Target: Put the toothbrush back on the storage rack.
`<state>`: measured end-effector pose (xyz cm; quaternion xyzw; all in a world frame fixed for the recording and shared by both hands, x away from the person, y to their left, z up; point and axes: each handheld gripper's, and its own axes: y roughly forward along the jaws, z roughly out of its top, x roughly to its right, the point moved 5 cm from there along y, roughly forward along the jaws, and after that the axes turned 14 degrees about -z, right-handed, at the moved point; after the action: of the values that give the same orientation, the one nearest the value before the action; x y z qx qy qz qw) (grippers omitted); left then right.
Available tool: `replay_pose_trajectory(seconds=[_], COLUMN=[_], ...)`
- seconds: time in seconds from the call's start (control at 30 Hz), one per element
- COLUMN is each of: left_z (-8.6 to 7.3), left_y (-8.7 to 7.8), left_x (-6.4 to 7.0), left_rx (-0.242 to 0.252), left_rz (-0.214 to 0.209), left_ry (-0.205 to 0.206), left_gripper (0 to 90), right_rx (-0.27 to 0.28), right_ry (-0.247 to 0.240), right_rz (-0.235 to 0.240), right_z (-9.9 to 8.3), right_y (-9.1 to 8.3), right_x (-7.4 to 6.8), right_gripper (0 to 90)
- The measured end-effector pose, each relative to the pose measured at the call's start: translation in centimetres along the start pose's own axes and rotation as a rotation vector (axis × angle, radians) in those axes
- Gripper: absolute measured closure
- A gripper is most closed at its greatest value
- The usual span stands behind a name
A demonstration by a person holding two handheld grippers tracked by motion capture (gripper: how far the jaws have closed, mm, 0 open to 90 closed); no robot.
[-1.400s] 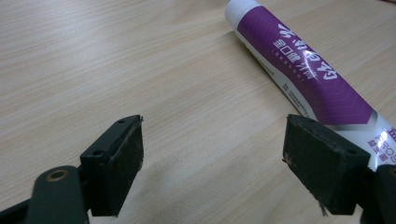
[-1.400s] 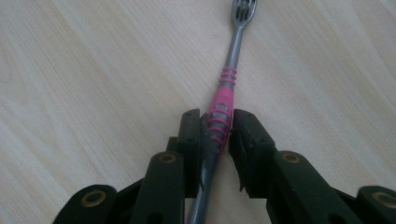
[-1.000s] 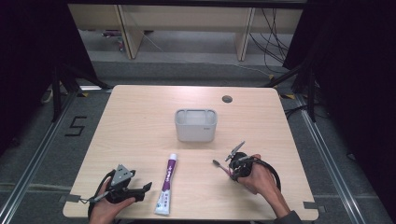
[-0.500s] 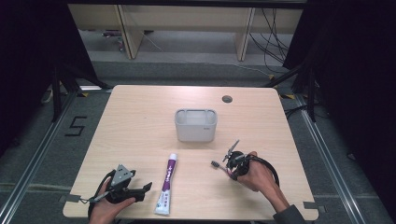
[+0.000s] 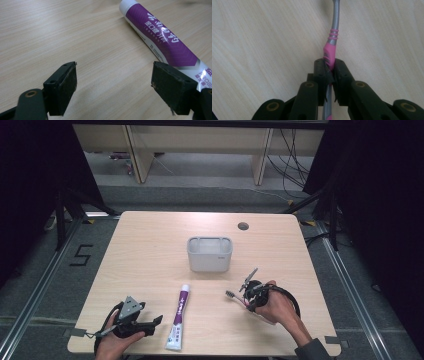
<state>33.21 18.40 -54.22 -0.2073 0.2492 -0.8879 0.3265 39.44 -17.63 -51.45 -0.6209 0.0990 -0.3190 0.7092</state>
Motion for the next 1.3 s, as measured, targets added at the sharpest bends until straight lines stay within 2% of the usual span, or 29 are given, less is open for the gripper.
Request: replay_pose_trajectory(seconds=[0.17,0.2,0.23,0.27,0.3,0.33,0.37,0.4,0.43,0.47,0.5,0.6,0.63,0.67,0.7,0.77,0.83,0.87,0.93,0.97,1.0,1.07,1.1,1.13,1.17,1.2,1.23,1.27,1.3], left_z=[0.1,0.0,0.0,0.1,0.1,0.1,0.1,0.0,0.0,0.1,0.1,0.0,0.1,0.1,0.1,0.0,0.2,0.1,0.1,0.0,0.1,0.2,0.1,0.0,0.0,0.1,0.1,0.0,0.0], left_y=[0.1,0.0,-0.1,0.0,0.0,0.0,0.0,-0.1,-0.1,0.0,0.0,-0.1,-0.1,-0.1,0.0,-0.1,0.0,0.1,0.0,-0.1,0.0,0.1,0.0,-0.1,-0.1,0.0,0.0,-0.2,-0.1], left_x=[0.1,0.0,0.0,0.1,0.1,0.1,0.0,-0.1,-0.1,0.0,0.0,-0.1,0.0,0.0,0.0,-0.1,0.0,0.0,0.0,-0.1,0.0,0.0,0.0,-0.1,-0.1,0.0,0.0,-0.1,-0.1], left_rx=[0.020,0.001,-0.002,0.016,0.016,0.015,0.012,-0.006,-0.004,0.021,0.019,-0.005,0.016,0.016,0.013,-0.004,0.027,0.022,0.014,-0.008,0.020,0.028,0.014,-0.006,-0.005,0.022,0.022,-0.007,-0.003], left_rz=[-0.001,0.000,0.000,0.005,0.005,0.002,0.002,0.004,0.005,0.005,0.001,0.004,0.005,0.005,0.007,0.007,0.003,0.004,0.008,0.008,0.005,0.001,0.006,0.007,0.006,0.004,0.004,0.008,0.006], left_ry=[-0.012,-0.003,-0.001,-0.011,-0.011,-0.012,-0.013,-0.002,-0.003,-0.011,-0.014,-0.003,-0.011,-0.011,-0.013,0.000,-0.014,-0.014,-0.016,0.000,-0.013,-0.013,-0.012,0.000,0.003,-0.011,-0.011,0.002,0.001], left_gripper=[20.0,20.1,20.1,20.0,20.0,20.0,20.0,20.1,20.1,20.0,20.0,20.0,20.0,20.0,20.0,20.0,20.0,20.0,20.0,19.9,20.0,19.9,20.0,20.0,20.0,19.9,20.0,20.0,20.0], right_rx=[0.043,0.066,0.066,0.090,0.090,0.119,0.145,0.178,0.178,0.205,0.235,0.262,0.287,0.287,0.331,0.353,0.387,0.419,0.426,0.451,0.481,0.465,0.510,0.510,0.505,0.528,0.528,0.535,0.541], right_ry=[0.014,0.027,0.027,0.036,0.036,0.026,0.062,0.075,0.075,0.108,0.111,0.133,0.167,0.167,0.185,0.206,0.229,0.246,0.261,0.258,0.267,0.272,0.303,0.303,0.316,0.340,0.340,0.344,0.361], right_rz=[-0.009,-0.014,-0.014,-0.025,-0.025,-0.030,-0.034,-0.043,-0.043,-0.037,-0.033,-0.049,-0.064,-0.064,-0.057,-0.079,-0.073,-0.080,-0.080,-0.079,-0.095,-0.090,-0.092,-0.092,-0.088,-0.096,-0.096,-0.091,-0.087], right_z=[0.1,0.2,0.2,0.2,0.2,0.3,0.4,0.5,0.5,0.7,0.8,0.9,1.1,1.1,1.2,1.3,1.5,1.7,1.8,2.0,2.4,2.4,2.9,2.9,3.1,3.5,3.5,3.8,3.9], right_y=[-0.6,-1.3,-1.3,-1.9,-1.9,-2.2,-2.7,-3.2,-3.2,-3.7,-3.9,-4.2,-4.4,-4.4,-4.8,-5.0,-5.4,-5.4,-5.6,-5.7,-5.7,-5.9,-5.8,-5.8,-5.9,-5.9,-5.9,-6.0,-6.0], right_x=[0.5,0.9,0.9,1.4,1.4,1.7,2.0,2.5,2.5,2.8,3.1,3.7,4.1,4.1,4.6,5.0,5.4,5.6,5.7,6.1,6.5,6.6,7.0,7.0,7.1,7.3,7.3,7.5,7.6], right_gripper=[82.3,82.4,82.4,82.3,82.3,82.3,82.3,82.3,82.3,82.3,82.3,82.3,82.3,82.3,82.3,82.3,82.3,82.3,82.3,82.3,82.3,82.3,82.3,82.3,82.3,82.3,82.3,82.3,82.3])
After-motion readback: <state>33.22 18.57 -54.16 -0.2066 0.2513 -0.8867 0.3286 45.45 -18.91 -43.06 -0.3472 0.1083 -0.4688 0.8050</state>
